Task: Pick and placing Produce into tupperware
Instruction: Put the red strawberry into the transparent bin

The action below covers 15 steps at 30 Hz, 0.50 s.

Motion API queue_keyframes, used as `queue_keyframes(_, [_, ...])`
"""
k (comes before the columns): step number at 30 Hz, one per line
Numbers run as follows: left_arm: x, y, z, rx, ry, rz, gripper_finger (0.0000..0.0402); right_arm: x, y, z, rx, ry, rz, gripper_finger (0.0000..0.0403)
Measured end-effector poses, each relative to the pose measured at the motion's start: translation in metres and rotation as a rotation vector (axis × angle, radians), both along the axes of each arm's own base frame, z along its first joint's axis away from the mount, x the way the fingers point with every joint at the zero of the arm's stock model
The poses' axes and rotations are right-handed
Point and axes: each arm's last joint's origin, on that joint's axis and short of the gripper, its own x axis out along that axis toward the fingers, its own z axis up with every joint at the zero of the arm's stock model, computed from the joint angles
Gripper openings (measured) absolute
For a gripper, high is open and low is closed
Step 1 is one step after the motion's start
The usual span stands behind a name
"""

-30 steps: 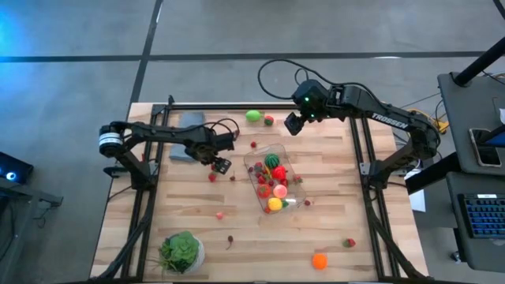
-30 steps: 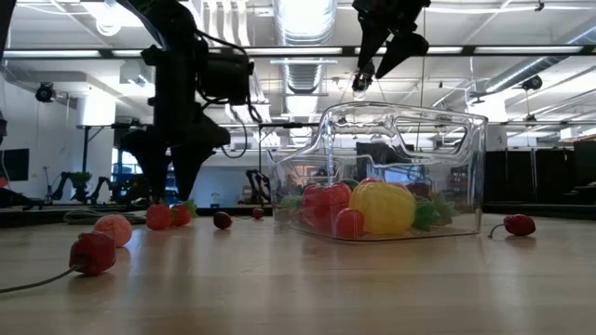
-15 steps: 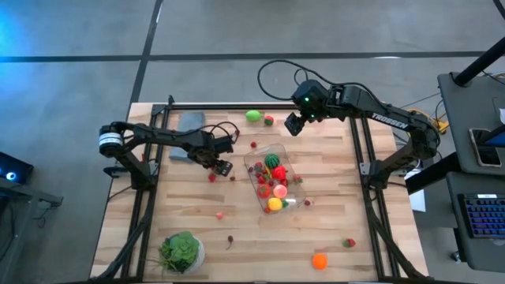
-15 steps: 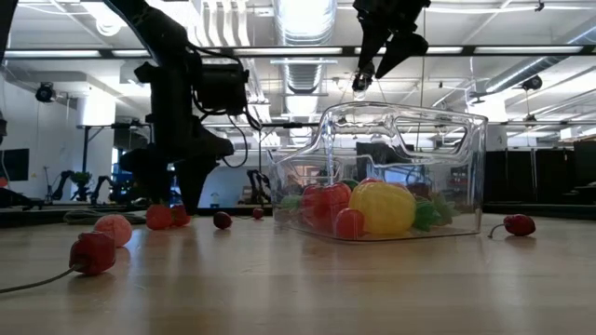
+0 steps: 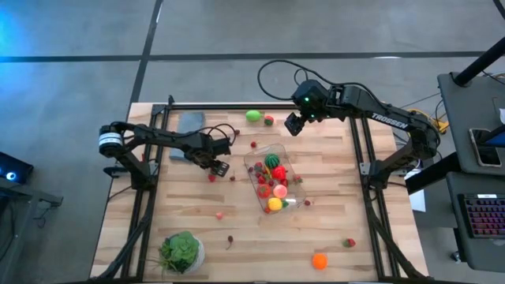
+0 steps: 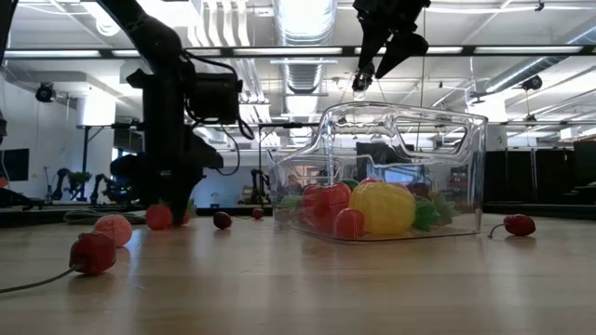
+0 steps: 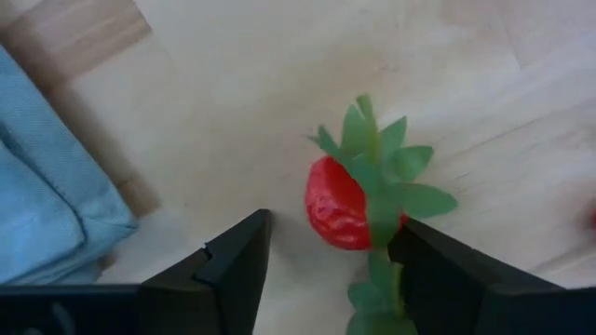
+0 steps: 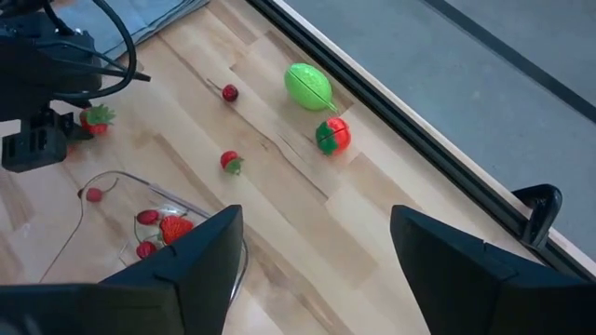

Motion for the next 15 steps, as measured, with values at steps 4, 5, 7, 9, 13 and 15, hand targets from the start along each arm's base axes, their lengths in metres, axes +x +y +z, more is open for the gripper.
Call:
queue_keyframes(4, [0.0,0.0001,-0.0007,0.003,-0.004,-0.001,0.0175,0.0,0.0,0.0,0.0,0.0,0.0,0.0265])
queue_keyframes(5, [0.0004,0.0002,-0.0004,0.004,-0.006,0.0,0.017,0.0,0.0,0.0,0.0,0.0,0.0,0.0264])
queue_keyframes(7, [0.0027,0.0009,0.0009,0.01,-0.023,0.0,0.0163,0.0,0.0,0.0,0.003,-0.003,-0.005,0.0262])
queue_keyframes(9, [0.0074,0.0023,0.0032,0.026,-0.062,0.001,0.0158,0.0,0.0,0.0,0.004,-0.003,-0.006,0.0261])
queue_keyframes(13, [0.0082,0.0028,0.0032,0.04,-0.066,0.002,0.0157,0.0,0.0,0.0,0.004,-0.003,-0.006,0.0266])
queue_keyframes(15, [0.0093,0.0032,0.0034,0.046,-0.078,0.003,0.0157,0.0,0.0,0.0,0.004,-0.003,-0.006,0.0267])
